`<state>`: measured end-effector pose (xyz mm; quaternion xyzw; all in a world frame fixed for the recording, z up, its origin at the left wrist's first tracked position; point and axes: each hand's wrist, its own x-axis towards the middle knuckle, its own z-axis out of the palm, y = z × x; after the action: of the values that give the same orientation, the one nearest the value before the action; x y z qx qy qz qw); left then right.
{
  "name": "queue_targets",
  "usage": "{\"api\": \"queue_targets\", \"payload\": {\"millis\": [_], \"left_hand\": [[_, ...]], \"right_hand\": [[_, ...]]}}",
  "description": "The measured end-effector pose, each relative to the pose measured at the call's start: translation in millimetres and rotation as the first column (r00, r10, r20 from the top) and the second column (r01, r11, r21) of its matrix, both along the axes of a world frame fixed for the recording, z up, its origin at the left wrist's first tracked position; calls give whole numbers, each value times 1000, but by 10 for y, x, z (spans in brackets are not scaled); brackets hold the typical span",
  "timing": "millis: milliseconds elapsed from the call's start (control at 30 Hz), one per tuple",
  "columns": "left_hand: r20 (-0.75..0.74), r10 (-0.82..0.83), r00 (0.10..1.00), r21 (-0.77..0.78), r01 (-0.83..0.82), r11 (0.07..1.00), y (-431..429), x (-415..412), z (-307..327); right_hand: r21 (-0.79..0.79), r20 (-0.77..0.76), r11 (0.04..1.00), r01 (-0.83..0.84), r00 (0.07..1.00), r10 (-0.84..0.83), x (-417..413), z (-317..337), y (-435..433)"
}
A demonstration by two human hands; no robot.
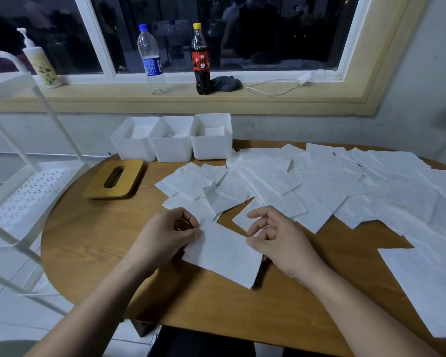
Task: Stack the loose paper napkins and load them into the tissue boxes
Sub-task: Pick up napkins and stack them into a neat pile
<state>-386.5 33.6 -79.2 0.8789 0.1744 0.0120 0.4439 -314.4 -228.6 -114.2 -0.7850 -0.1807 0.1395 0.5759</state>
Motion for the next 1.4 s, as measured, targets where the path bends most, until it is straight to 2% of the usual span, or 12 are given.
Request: {"api": "queue_targets", "payload": {"millis": [133, 300, 433, 733, 900, 1133, 1200, 1400], "left_hand": [[-15, -2, 1000, 8, 2, 1000, 14, 2, -22], [-25, 34, 999, -9, -34, 999, 52, 19, -6], [-76, -25, 997, 20, 26, 999, 50, 30, 1], [-112, -54, 992, 31, 58, 998, 69, 79, -20], [-120, -77, 990, 144, 94, 985, 53, 60, -23], [-135, -153, 979, 170, 175, 970, -25, 38, -83], [-99, -148, 984, 193, 165, 967, -35, 83, -81], [129, -85, 988, 336, 37, 941, 184, 578, -92]], "right_hand": [[1, 61, 997, 75, 995, -75, 29, -41, -6], [-79, 110, 996, 46, 993, -37, -5, -57, 22], [-129, 130, 991, 42, 991, -25, -8, -79, 25], [-101, 118, 995, -19, 993, 31, -26, -62, 9], [-230, 255, 972, 49, 967, 12, -35, -83, 1], [-266, 415, 951, 157, 909, -34, 26, -98, -40], [-256, 427, 951, 170, 903, -46, 53, -65, -57], [-254, 446, 953, 164, 894, -35, 179, 82, -41]]}}
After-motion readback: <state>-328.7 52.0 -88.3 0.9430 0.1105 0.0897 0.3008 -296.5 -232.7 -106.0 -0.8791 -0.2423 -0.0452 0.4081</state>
